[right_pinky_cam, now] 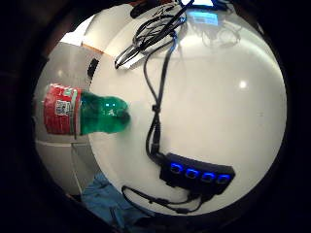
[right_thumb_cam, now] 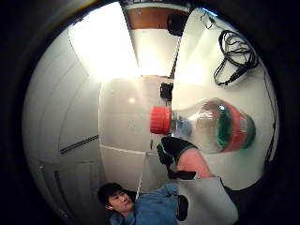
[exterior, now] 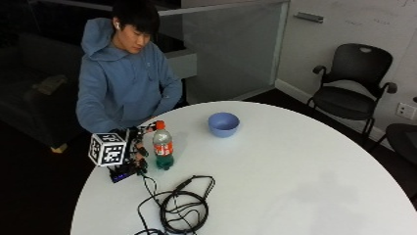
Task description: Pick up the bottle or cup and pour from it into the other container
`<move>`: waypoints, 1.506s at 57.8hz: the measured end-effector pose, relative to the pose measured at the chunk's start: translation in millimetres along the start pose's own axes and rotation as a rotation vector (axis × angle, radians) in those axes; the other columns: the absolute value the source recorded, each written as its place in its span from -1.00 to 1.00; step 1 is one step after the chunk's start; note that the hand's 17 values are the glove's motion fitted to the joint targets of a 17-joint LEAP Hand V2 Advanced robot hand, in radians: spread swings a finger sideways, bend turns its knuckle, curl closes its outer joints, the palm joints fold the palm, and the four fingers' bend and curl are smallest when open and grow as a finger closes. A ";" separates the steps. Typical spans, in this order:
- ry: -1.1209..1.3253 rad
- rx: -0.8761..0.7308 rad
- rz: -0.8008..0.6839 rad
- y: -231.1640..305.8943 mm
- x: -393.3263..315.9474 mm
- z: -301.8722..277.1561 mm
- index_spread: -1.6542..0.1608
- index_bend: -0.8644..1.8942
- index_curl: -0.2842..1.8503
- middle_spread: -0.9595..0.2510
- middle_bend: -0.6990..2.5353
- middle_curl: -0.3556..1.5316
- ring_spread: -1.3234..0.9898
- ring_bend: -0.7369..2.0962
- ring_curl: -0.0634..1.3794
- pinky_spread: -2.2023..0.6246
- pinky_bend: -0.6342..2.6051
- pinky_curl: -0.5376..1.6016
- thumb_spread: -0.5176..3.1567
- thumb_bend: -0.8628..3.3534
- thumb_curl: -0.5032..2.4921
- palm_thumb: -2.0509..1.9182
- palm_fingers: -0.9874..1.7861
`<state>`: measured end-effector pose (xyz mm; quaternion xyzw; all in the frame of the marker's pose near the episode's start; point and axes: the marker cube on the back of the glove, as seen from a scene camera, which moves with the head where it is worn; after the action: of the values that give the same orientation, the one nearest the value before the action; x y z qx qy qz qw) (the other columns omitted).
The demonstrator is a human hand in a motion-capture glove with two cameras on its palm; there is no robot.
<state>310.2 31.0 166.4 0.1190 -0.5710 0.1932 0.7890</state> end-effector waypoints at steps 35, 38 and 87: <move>-0.252 0.140 -0.059 0.2 -24.5 75.8 0.56 -0.21 -0.45 0.66 -0.34 -0.27 0.20 -0.11 -0.51 0.75 -0.41 -0.21 -0.29 -0.58 -0.36 0.49 0.33; -0.241 0.157 -0.062 1.0 -24.9 78.4 0.60 -0.22 -0.43 0.64 -0.32 -0.25 0.15 -0.11 -0.50 0.73 -0.44 -0.21 -0.30 -0.58 -0.34 0.50 0.40; -0.142 0.255 -0.093 -1.0 -38.8 92.1 0.70 -0.26 -0.35 0.55 -0.38 -0.14 0.04 -0.16 -0.34 0.58 -0.47 -0.15 -0.50 -0.61 -0.23 0.54 0.55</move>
<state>221.3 -14.0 159.0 0.2579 -0.5899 0.2185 0.7333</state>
